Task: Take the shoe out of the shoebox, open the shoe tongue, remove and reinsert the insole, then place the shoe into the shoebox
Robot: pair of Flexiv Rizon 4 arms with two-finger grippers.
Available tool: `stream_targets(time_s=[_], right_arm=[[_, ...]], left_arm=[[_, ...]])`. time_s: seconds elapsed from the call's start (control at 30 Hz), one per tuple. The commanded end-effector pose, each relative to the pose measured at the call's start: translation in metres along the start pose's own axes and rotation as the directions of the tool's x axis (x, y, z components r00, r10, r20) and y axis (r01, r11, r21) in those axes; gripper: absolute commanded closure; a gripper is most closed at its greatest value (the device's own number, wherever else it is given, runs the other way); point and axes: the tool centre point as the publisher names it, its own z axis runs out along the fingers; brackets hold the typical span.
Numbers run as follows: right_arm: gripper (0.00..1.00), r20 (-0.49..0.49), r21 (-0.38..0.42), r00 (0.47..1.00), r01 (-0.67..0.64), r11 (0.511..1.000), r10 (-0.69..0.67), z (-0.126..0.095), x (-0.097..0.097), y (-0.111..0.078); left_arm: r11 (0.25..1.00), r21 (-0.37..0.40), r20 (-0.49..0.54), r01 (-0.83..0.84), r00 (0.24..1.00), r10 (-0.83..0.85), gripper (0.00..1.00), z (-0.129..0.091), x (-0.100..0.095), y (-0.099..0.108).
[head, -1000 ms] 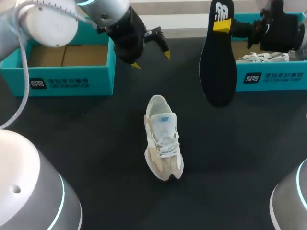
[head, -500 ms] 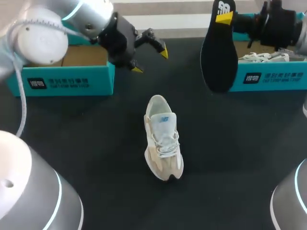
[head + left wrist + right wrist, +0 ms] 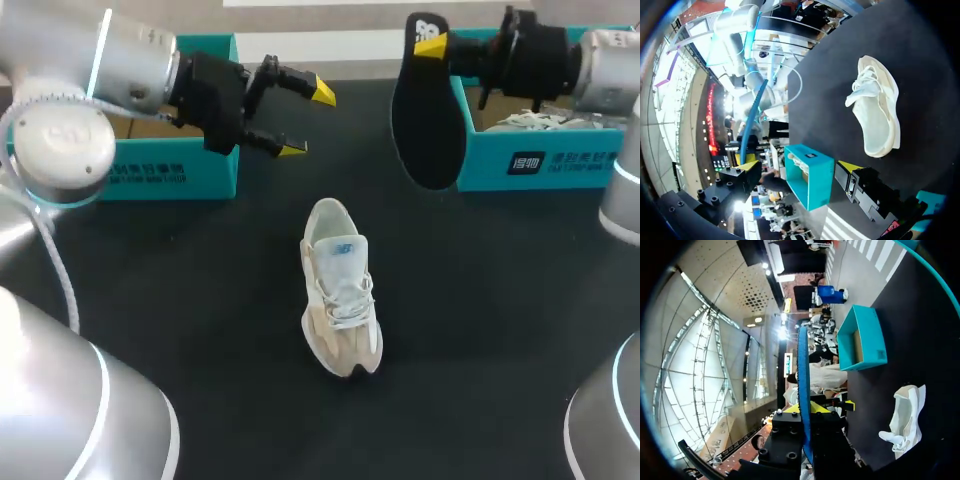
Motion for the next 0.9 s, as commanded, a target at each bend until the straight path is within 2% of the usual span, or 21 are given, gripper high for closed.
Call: stream_targets(time_s=[0.03,0.23,0.33,0.5,0.57,0.67,0.8,0.9], right_arm=[[1.0,0.022,-0.006,1.0,-0.022,1.0,0.022,0.011,-0.005,0.003],[1.0,0.036,0.005,0.998,-0.058,0.998,0.058,0.02,-0.017,0.009],[1.0,0.043,0.03,0.996,-0.073,0.997,0.072,0.028,-0.021,0.012],[1.0,0.045,0.052,0.995,-0.092,0.994,0.09,0.034,-0.027,0.012],[1.0,0.044,0.055,0.995,-0.097,0.994,0.094,0.036,-0.028,0.01],[1.0,0.044,0.06,0.994,-0.102,0.993,0.1,0.037,-0.029,0.008],[1.0,0.046,0.065,0.993,-0.11,0.992,0.107,0.037,-0.032,0.005],[1.0,0.052,0.067,0.992,-0.116,0.991,0.112,0.037,-0.033,0.004]], left_arm=[[1.0,-0.006,0.291,-0.017,0.956,0.018,0.0,0.005,-0.001,-0.007],[0.999,-0.012,0.328,-0.037,0.944,0.039,0.0,0.009,-0.01,-0.011],[0.999,-0.005,0.354,-0.043,0.934,0.042,0.0,0.019,-0.016,-0.012],[0.998,-0.013,0.406,-0.053,0.912,0.054,0.05,0.036,-0.026,-0.013],[0.998,-0.021,0.419,-0.052,0.906,0.056,0.13,0.043,-0.03,-0.012],[0.999,-0.033,0.453,-0.042,0.89,0.053,0.18,0.053,-0.036,-0.01],[0.998,-0.028,0.488,-0.049,0.871,0.056,0.21,0.062,-0.045,-0.009],[0.998,-0.019,0.496,-0.065,0.866,0.066,0.19,0.068,-0.051,-0.009]])
